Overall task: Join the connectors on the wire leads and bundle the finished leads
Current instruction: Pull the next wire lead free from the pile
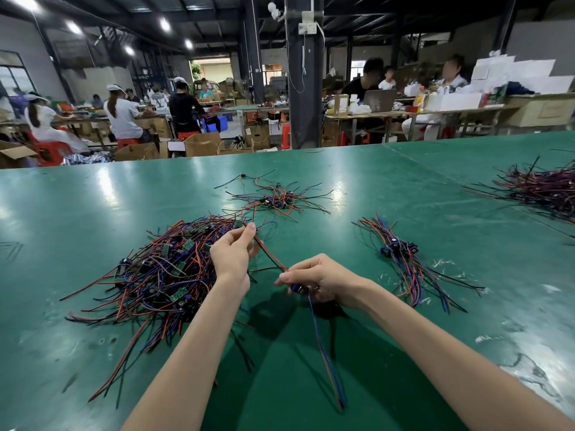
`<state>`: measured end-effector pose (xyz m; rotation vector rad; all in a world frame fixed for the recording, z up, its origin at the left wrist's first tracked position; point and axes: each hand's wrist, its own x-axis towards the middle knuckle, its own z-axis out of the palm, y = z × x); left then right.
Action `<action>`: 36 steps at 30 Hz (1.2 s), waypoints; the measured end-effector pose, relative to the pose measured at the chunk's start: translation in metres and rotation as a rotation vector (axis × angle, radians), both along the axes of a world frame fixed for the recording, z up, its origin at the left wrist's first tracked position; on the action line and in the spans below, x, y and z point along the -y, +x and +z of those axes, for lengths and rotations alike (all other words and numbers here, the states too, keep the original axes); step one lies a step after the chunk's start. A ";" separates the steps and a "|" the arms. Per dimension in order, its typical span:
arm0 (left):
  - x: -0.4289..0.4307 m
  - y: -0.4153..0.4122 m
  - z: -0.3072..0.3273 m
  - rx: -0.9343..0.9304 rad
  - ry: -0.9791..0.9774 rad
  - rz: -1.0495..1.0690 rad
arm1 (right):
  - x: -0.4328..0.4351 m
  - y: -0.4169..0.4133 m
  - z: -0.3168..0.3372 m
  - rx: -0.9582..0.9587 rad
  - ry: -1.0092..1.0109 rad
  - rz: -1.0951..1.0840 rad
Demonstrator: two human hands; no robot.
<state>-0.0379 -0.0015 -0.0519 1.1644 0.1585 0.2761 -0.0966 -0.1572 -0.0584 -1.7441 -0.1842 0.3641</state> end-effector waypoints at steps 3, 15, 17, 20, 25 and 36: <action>0.002 -0.002 0.002 0.011 0.004 -0.026 | -0.002 0.002 -0.002 0.012 0.034 -0.046; 0.006 -0.007 0.001 0.036 0.005 -0.003 | 0.001 0.002 -0.005 0.111 0.000 -0.050; 0.006 -0.007 0.001 0.046 0.020 0.001 | 0.000 0.002 -0.005 0.130 -0.054 -0.040; 0.008 -0.008 0.001 0.063 0.063 0.008 | 0.000 0.001 -0.005 0.134 -0.104 -0.020; 0.007 -0.008 0.000 0.077 0.099 0.010 | 0.001 -0.001 -0.003 0.144 -0.123 0.008; -0.001 -0.011 -0.004 0.583 0.957 0.370 | 0.004 -0.004 0.004 0.104 -0.074 0.051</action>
